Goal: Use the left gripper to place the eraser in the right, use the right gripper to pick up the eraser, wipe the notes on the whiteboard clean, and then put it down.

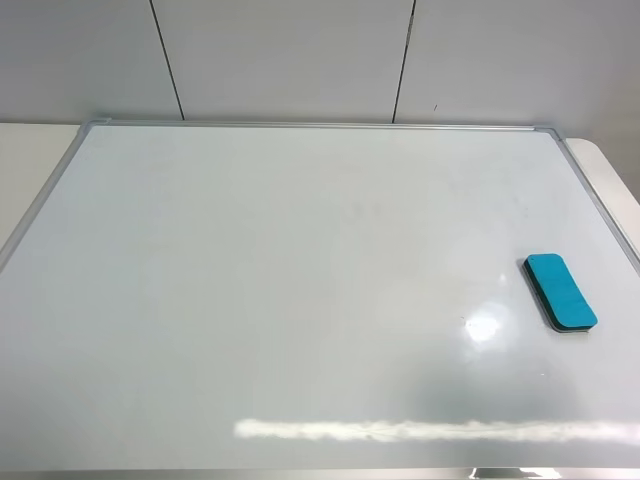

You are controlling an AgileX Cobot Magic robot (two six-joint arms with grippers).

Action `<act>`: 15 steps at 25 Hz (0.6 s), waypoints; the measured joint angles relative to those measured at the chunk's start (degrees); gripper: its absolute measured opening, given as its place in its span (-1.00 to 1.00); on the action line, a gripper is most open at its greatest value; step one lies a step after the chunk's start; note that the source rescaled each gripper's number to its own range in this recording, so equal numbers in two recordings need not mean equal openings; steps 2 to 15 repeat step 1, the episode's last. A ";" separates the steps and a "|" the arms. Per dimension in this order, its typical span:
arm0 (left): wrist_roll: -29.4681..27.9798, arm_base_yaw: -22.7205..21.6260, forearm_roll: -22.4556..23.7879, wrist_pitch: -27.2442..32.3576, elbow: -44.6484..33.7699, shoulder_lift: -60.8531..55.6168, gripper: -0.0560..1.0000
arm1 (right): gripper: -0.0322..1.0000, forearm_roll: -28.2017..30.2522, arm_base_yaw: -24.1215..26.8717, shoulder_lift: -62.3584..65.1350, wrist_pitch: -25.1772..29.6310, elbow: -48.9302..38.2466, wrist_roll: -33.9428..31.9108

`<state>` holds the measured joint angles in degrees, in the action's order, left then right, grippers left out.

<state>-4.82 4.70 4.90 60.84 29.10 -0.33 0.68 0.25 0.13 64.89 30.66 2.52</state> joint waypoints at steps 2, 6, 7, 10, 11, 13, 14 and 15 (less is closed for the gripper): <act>0.00 0.00 0.00 0.00 0.00 0.00 1.00 | 1.00 0.00 0.00 0.00 0.00 0.00 0.00; 0.00 0.00 0.00 0.00 0.00 0.00 1.00 | 1.00 0.00 0.00 0.00 0.00 0.00 0.00; 0.00 0.00 0.00 0.00 0.00 0.00 1.00 | 1.00 0.00 0.00 0.00 0.00 0.00 0.00; 0.00 0.00 0.00 0.00 0.00 0.00 1.00 | 1.00 0.00 0.00 0.00 0.00 0.00 0.00; 0.00 0.00 0.00 0.00 0.00 0.00 1.00 | 1.00 0.00 0.00 0.00 0.00 0.00 0.00; 0.00 0.00 0.00 0.00 0.00 0.00 1.00 | 1.00 0.00 0.00 0.00 0.00 0.00 0.00; 0.00 0.00 0.00 0.00 0.00 0.00 1.00 | 1.00 0.00 0.00 0.00 0.00 0.00 0.00; 0.00 0.00 0.00 0.00 0.00 0.00 1.00 | 1.00 0.00 0.00 0.00 0.00 0.00 0.00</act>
